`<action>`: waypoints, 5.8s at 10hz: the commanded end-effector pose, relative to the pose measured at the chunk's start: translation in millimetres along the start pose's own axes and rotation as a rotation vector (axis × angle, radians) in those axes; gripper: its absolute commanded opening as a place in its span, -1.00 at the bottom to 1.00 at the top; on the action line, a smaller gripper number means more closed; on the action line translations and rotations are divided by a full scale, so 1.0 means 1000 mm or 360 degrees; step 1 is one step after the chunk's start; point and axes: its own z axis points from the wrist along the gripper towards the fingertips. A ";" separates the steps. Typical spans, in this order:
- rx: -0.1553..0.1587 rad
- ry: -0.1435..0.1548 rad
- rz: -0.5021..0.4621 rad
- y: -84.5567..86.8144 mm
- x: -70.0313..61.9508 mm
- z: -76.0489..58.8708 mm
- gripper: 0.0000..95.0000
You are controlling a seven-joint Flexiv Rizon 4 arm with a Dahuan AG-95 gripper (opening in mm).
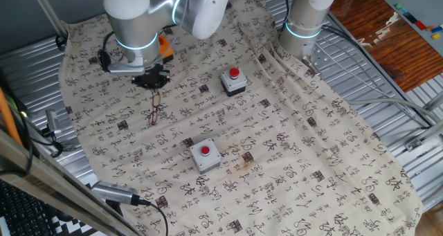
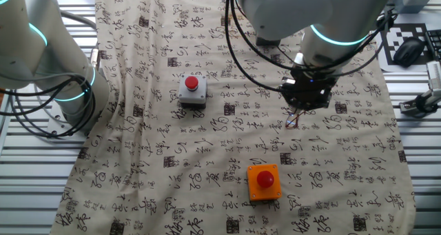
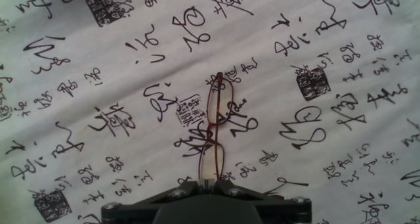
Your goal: Unfold the leg of the glasses (with one hand)
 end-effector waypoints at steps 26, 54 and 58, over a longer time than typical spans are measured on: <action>0.0043 0.0060 0.0011 0.003 -0.036 0.007 -0.60; 0.0006 0.0095 -0.0054 0.011 -0.030 -0.001 -1.00; -0.0010 0.0133 -0.0056 0.014 -0.030 -0.009 -1.00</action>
